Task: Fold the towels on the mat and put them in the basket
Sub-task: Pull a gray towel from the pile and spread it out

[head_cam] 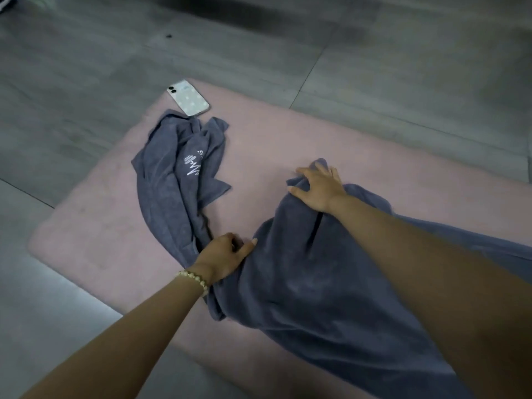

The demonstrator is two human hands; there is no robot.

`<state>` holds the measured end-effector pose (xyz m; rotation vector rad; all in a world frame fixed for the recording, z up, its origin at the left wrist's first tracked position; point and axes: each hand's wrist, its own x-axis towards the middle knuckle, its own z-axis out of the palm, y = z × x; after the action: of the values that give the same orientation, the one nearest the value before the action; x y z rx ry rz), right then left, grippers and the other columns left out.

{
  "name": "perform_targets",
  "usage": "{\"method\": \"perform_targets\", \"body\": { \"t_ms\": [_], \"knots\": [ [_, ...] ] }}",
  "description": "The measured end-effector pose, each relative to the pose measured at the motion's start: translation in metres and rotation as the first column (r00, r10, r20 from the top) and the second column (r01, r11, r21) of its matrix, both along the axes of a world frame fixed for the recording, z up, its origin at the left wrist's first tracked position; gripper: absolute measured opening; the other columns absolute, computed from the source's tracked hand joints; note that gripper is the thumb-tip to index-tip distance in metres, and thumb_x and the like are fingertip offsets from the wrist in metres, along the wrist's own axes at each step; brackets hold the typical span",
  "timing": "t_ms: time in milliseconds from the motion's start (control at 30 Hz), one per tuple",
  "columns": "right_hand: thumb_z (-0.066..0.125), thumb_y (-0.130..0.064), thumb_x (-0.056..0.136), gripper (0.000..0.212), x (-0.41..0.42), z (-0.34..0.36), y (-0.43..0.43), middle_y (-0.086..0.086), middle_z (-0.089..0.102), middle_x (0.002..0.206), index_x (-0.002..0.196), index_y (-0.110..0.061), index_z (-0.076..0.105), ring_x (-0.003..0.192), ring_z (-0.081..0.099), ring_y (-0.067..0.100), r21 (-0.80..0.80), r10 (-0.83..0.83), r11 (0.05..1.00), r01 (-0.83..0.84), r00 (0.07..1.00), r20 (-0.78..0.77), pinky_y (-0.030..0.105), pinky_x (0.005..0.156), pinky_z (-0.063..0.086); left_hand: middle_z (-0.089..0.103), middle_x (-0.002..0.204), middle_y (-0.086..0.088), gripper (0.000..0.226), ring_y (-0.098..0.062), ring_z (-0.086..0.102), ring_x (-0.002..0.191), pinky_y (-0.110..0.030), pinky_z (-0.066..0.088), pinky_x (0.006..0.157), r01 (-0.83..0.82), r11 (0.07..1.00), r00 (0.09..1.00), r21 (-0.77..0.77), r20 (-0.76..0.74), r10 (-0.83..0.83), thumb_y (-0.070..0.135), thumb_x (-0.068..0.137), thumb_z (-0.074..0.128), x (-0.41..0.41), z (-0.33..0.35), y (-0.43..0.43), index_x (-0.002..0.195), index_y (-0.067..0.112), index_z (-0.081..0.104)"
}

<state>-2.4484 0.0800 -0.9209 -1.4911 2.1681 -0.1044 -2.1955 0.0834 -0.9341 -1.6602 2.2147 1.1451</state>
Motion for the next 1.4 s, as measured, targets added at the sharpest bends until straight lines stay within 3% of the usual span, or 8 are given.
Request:
{"method": "perform_targets", "body": {
  "t_ms": [100, 367, 667, 800, 900, 1067, 1233, 1400],
  "knots": [
    [0.037, -0.057, 0.094, 0.055, -0.008, 0.001, -0.004, 0.007, 0.055, 0.132, 0.137, -0.022, 0.040, 0.122, 0.047, 0.030, 0.067, 0.062, 0.996, -0.053, 0.989, -0.136, 0.037, 0.101, 0.031, 0.070, 0.087, 0.005, 0.046, -0.010, 0.063, 0.084, -0.017, 0.043, 0.072, -0.017, 0.991, 0.993, 0.129, -0.114, 0.032, 0.058, 0.086, 0.051, 0.006, 0.001, -0.004, 0.088, 0.016, 0.069],
    [0.062, -0.042, 0.087, 0.044, -0.012, -0.008, 0.006, 0.008, 0.059, 0.112, 0.116, -0.015, 0.042, 0.106, 0.056, 0.029, 0.101, -0.200, 0.977, 0.186, 0.966, 0.161, 0.035, 0.086, 0.043, 0.055, 0.057, 0.012, 0.038, 0.000, 0.050, 0.057, -0.011, 0.043, 0.063, 0.034, 0.956, 0.920, 0.290, -0.383, 0.083, 0.035, 0.090, 0.057, 0.019, 0.012, -0.002, 0.053, 0.026, 0.060],
    [0.051, -0.033, 0.096, 0.028, 0.002, -0.010, 0.008, 0.010, 0.061, 0.117, 0.110, -0.010, 0.057, 0.109, 0.056, 0.029, 0.169, -0.206, 0.966, 0.196, 0.977, 0.048, 0.033, 0.086, 0.042, 0.054, 0.074, 0.000, 0.038, -0.003, 0.051, 0.070, -0.011, 0.042, 0.070, 0.025, 0.983, 0.900, 0.183, -0.431, 0.058, 0.029, 0.099, 0.039, 0.035, 0.015, -0.005, 0.082, -0.001, 0.057],
    [0.056, -0.024, 0.092, 0.023, -0.004, 0.023, -0.033, 0.003, 0.065, 0.068, 0.071, -0.019, 0.049, 0.070, 0.061, 0.024, -0.216, -0.329, 0.876, 0.431, 0.862, 0.385, 0.034, 0.077, 0.049, 0.044, 0.066, 0.007, 0.033, -0.001, 0.043, 0.065, -0.018, 0.038, 0.069, -0.087, 0.990, 0.834, 0.113, -0.536, 0.134, 0.024, 0.099, 0.042, 0.032, 0.028, -0.011, 0.070, 0.008, 0.047],
    [0.056, -0.019, 0.093, 0.005, 0.001, 0.068, -0.076, 0.000, 0.067, 0.078, 0.089, -0.022, 0.056, 0.084, 0.063, 0.023, -0.291, -0.207, 0.772, 0.565, 0.656, 0.726, 0.044, 0.096, 0.048, 0.042, 0.064, 0.008, 0.032, 0.000, 0.041, 0.063, -0.015, 0.036, 0.066, -0.214, 0.975, 0.767, 0.059, -0.608, 0.205, 0.021, 0.099, 0.044, 0.035, 0.044, -0.020, 0.068, 0.011, 0.045],
    [0.048, -0.021, 0.098, 0.050, 0.020, 0.080, -0.060, 0.010, 0.046, 0.141, 0.145, -0.014, 0.032, 0.126, 0.047, 0.019, -0.116, -0.208, 0.914, 0.389, 0.693, 0.690, 0.015, 0.093, 0.036, 0.046, 0.064, 0.000, 0.035, -0.008, 0.042, 0.061, -0.012, 0.036, 0.058, -0.254, 0.960, 0.894, -0.114, -0.406, 0.189, 0.030, 0.095, 0.052, 0.055, 0.044, -0.031, 0.072, 0.004, 0.048],
    [0.063, -0.011, 0.089, 0.018, 0.042, 0.035, 0.043, 0.001, 0.060, 0.080, 0.107, -0.008, 0.061, 0.061, 0.056, -0.005, -0.112, -0.205, 0.928, 0.357, 0.736, 0.646, 0.007, 0.056, 0.043, 0.056, 0.070, -0.001, 0.034, -0.024, 0.054, 0.070, -0.030, 0.038, 0.065, -0.227, 0.947, 0.971, -0.227, -0.127, 0.202, 0.038, 0.082, 0.067, 0.080, 0.028, -0.018, 0.083, 0.011, 0.047],
    [0.074, -0.014, 0.080, 0.020, 0.074, 0.010, 0.176, -0.001, 0.058, 0.061, 0.068, -0.016, 0.059, 0.044, 0.050, -0.003, 0.078, -0.256, 0.959, 0.272, 0.720, 0.646, 0.014, 0.054, 0.043, 0.063, 0.070, -0.006, 0.048, -0.026, 0.061, 0.070, -0.039, 0.053, 0.070, -0.070, 0.992, 0.997, -0.101, 0.038, 0.074, 0.057, 0.077, 0.064, 0.088, 0.035, 0.001, 0.078, 0.011, 0.054]
  ]
}}
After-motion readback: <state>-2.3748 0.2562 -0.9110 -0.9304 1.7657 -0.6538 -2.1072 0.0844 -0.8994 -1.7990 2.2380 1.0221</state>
